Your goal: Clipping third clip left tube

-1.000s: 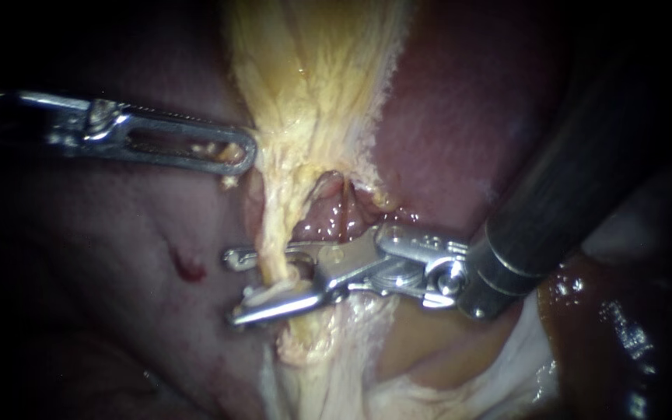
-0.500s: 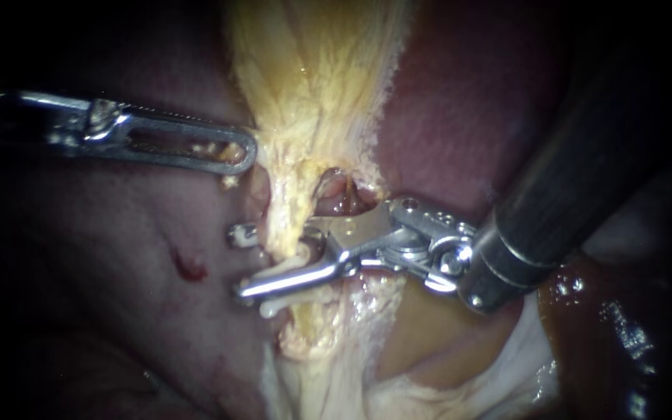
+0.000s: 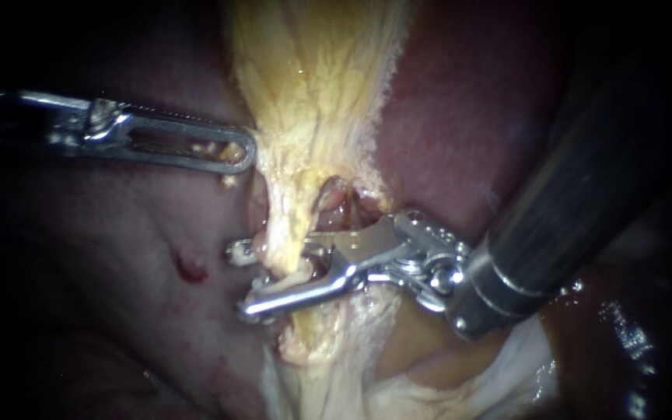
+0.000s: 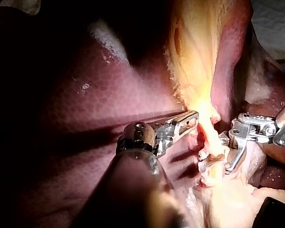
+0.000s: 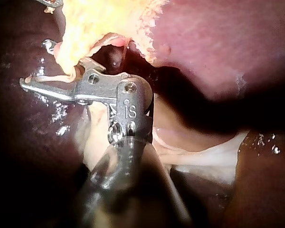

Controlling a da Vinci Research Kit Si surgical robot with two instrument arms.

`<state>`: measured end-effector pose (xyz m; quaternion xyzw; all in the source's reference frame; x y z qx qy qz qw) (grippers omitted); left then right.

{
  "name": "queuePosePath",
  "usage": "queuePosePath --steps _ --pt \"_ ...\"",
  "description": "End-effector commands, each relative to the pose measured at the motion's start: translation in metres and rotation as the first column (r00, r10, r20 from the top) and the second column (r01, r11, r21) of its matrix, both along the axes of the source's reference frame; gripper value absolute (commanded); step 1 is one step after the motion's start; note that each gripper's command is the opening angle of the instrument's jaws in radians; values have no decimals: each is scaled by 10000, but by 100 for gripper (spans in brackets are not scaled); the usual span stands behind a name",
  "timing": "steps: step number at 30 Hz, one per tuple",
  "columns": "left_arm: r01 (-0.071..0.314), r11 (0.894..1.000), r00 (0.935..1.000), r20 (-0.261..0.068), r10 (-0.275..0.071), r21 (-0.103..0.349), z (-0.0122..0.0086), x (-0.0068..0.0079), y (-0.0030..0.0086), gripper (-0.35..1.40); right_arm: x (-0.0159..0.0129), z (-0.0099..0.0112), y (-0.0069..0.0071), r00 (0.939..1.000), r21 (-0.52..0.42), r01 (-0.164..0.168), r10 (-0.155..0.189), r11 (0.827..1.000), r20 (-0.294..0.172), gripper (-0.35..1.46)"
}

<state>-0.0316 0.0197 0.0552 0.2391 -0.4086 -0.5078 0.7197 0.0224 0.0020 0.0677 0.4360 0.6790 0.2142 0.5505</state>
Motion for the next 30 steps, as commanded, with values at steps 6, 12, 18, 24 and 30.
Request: queuePosePath --steps 6,12,18,24,30 --pt "-9 10000 10000 6 9 3 1 0 0 -35 0 -17 3 9837 430 -1444 1387 9886 1147 50" --pt "-8 10000 10000 6 8 4 1 0 0 -35 -3 -17 8 9764 463 -1736 1658 9837 1384 50" --pt "-10 10000 10000 7 10 3 1 1 0 -35 -10 -9 12 9712 442 -1894 1806 9809 1552 46" --pt "-11 10000 10000 8 11 4 1 1 1 -35 -25 -2 15 9651 420 -2038 1935 9781 1765 36" --pt "-11 10000 10000 8 11 3 2 1 1 -35 -31 0 16 9602 426 -2165 2049 9753 1900 19"
